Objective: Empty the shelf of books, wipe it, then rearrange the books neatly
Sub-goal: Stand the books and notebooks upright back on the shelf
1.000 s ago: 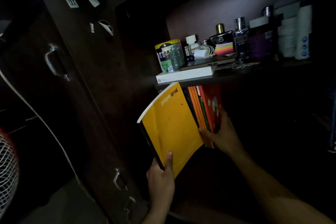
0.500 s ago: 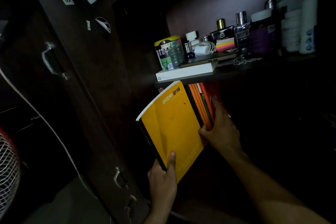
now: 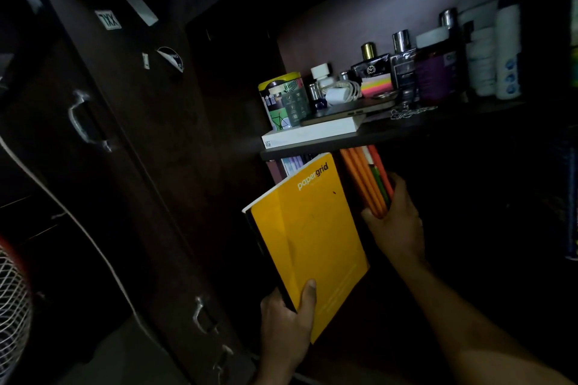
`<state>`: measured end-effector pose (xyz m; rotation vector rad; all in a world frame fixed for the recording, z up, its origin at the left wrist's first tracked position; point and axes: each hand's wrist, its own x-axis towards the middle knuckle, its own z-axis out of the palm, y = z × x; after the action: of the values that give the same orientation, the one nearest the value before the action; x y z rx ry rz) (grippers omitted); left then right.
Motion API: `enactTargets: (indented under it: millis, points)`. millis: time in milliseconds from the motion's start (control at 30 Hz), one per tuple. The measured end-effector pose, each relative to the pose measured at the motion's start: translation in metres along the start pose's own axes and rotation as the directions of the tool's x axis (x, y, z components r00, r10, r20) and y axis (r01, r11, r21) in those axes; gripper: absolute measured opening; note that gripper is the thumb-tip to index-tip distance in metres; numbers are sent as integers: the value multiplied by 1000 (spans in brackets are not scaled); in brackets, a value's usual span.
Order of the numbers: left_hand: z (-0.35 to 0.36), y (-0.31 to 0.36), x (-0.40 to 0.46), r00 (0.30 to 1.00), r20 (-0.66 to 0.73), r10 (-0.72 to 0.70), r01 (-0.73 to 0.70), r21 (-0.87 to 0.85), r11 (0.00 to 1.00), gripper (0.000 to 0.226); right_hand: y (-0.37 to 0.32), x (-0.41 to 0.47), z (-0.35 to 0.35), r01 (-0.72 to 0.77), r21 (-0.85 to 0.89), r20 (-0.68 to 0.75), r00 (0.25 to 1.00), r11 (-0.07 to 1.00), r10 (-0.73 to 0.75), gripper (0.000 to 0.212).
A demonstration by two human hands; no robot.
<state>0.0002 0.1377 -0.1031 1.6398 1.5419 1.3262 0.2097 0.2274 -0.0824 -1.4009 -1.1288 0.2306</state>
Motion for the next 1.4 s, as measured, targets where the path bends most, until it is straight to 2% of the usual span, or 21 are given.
enactTargets:
  millis: [133,233,267,333,433,467,567,667,767,833,900,967,1067,1233,1400]
  points:
    - [2,-2,2,1000,20,12,-13,31,999,31,4,5,-7,-91,145,-30,995,985,97,92]
    - [4,4,3,999,49,5,-7,42,999,26,5,5,-5,-106,154,2,994,982,107,92]
    - [5,4,5,998,60,6,-10,60,998,31,6,5,-3,-106,142,14,994,984,105,89]
    - [10,3,9,998,62,29,-36,111,993,57,8,5,-1,-104,127,21,995,986,102,80]
    - [29,8,15,994,-53,93,-82,181,980,74,10,5,0,-89,113,13,996,990,89,72]
    - [36,13,16,991,-83,105,-88,190,978,75,10,5,0,-83,112,7,997,990,83,70]
    - [65,28,20,988,-120,95,-65,228,971,54,11,5,0,-65,124,-1,998,990,66,69]
    - [84,35,27,982,-14,189,-181,221,958,74,11,4,1,-52,141,-21,998,989,55,69]
    - [100,38,47,971,126,203,-233,304,924,65,10,1,7,-34,147,-15,999,988,37,69]
    - [100,41,61,985,93,147,-171,356,919,66,8,-2,13,-25,160,-12,1000,987,27,70]
    - [92,42,71,986,-64,157,-130,303,944,58,5,-4,18,-27,155,-11,1000,988,29,71]
    - [80,38,75,953,-175,247,-217,177,960,42,3,-6,21,-32,131,-1,999,991,33,72]
    - [72,27,73,920,-106,377,-364,129,923,46,2,-7,23,-11,116,6,1000,993,11,74]
    - [81,23,98,923,-96,373,-367,71,927,42,9,-6,27,43,138,90,994,989,-56,84]
    - [91,24,99,890,-95,446,-438,93,894,49,26,7,17,89,248,284,945,965,-160,90]
